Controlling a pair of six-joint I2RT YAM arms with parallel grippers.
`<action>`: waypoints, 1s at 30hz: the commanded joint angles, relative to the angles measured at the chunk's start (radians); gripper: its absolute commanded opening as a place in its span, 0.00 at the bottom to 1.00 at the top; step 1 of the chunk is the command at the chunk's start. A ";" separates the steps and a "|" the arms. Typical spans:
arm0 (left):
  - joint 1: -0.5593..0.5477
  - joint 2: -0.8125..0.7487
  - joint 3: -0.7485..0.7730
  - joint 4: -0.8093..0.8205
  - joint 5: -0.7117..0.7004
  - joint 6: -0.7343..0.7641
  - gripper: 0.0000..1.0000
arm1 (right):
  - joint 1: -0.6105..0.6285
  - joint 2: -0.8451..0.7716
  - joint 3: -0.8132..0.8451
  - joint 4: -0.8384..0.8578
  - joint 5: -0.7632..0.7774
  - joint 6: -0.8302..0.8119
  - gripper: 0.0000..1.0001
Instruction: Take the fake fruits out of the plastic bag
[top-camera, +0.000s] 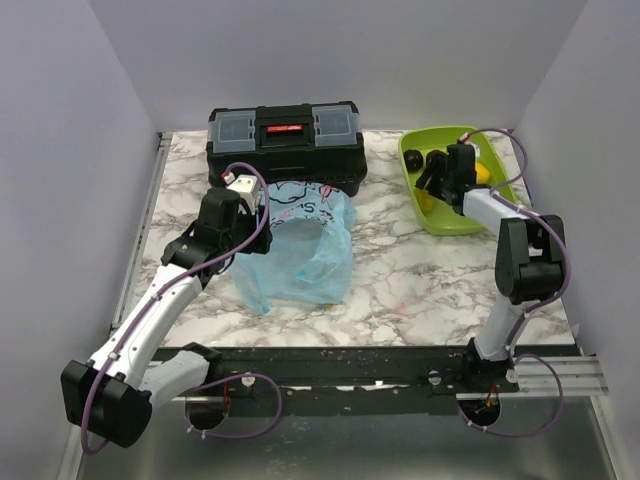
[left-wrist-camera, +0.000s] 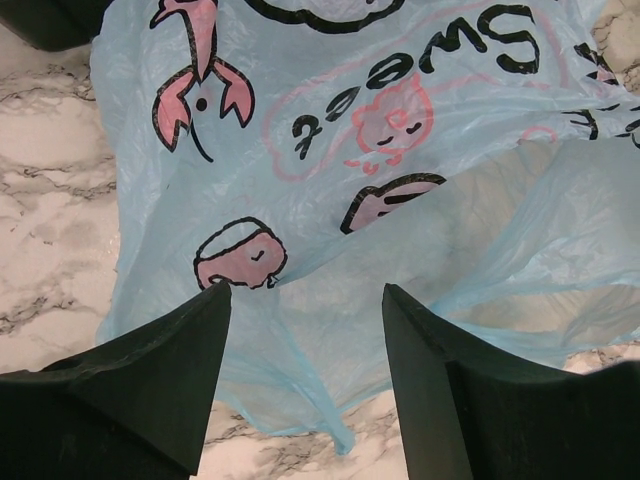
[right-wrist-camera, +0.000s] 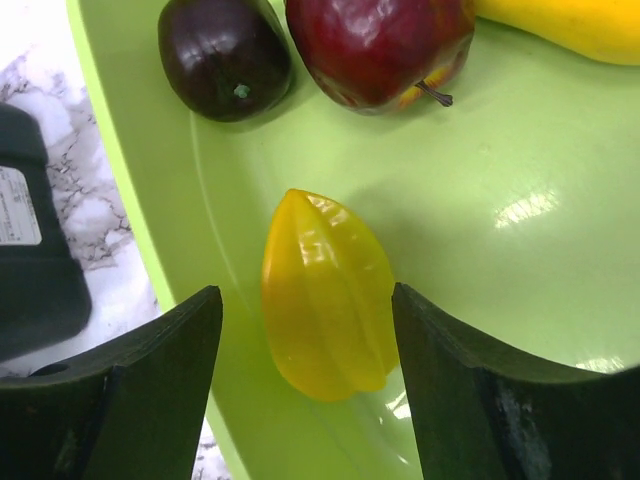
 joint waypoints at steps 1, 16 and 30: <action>0.005 0.004 -0.007 0.026 0.048 0.008 0.62 | 0.000 -0.124 -0.016 -0.083 0.042 -0.030 0.72; 0.004 -0.069 -0.038 0.079 0.069 0.008 0.66 | 0.000 -0.729 -0.270 -0.232 -0.081 -0.031 0.85; 0.001 -0.336 0.055 0.280 0.152 -0.152 0.76 | 0.000 -1.327 -0.314 -0.393 -0.167 -0.041 1.00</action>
